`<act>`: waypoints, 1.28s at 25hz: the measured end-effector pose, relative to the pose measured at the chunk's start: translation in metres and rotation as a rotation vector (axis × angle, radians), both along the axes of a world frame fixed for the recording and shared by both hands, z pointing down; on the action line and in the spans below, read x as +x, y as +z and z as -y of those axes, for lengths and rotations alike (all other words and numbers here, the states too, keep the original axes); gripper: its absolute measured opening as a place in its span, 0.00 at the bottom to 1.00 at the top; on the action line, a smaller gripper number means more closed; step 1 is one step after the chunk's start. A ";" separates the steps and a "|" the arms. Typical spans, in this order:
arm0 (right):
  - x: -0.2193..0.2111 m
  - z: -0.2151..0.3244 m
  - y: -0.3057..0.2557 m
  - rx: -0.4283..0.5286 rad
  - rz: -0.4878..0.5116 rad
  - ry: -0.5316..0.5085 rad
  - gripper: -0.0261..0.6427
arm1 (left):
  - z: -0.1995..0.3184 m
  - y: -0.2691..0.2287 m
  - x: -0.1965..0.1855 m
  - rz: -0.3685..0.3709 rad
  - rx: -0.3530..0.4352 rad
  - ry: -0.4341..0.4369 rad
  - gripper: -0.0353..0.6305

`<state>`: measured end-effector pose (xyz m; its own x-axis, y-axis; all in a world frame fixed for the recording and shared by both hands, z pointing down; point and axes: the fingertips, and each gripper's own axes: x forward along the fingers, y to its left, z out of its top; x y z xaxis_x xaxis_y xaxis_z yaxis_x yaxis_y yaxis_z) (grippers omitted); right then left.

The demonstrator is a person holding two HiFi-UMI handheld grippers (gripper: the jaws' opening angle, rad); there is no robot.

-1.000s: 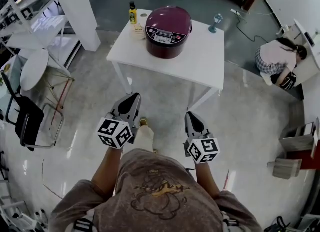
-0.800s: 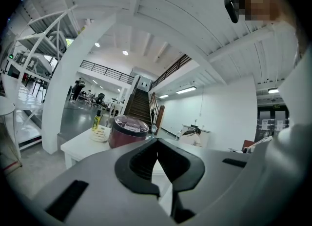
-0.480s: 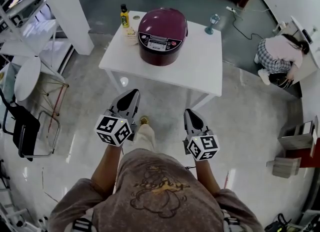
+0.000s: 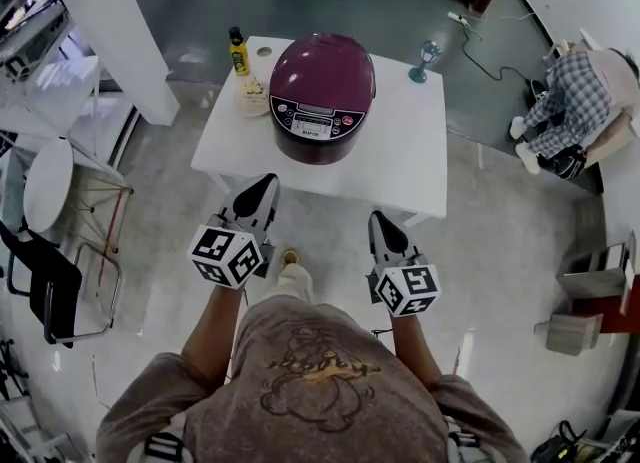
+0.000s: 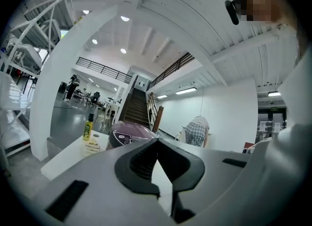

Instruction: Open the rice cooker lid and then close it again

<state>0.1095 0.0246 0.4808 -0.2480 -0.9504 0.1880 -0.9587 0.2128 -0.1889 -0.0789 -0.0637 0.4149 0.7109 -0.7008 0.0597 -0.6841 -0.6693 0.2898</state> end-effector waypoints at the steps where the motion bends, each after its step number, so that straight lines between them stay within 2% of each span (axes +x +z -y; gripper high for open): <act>1: 0.001 0.008 -0.001 -0.001 0.000 0.005 0.04 | 0.009 -0.001 0.001 -0.001 0.000 0.004 0.09; 18: 0.006 0.123 -0.014 0.005 -0.026 0.073 0.04 | 0.131 -0.009 0.013 -0.029 -0.007 0.080 0.09; 32: 0.023 0.157 -0.018 0.010 -0.019 0.088 0.04 | 0.167 -0.005 0.036 -0.016 -0.009 0.100 0.09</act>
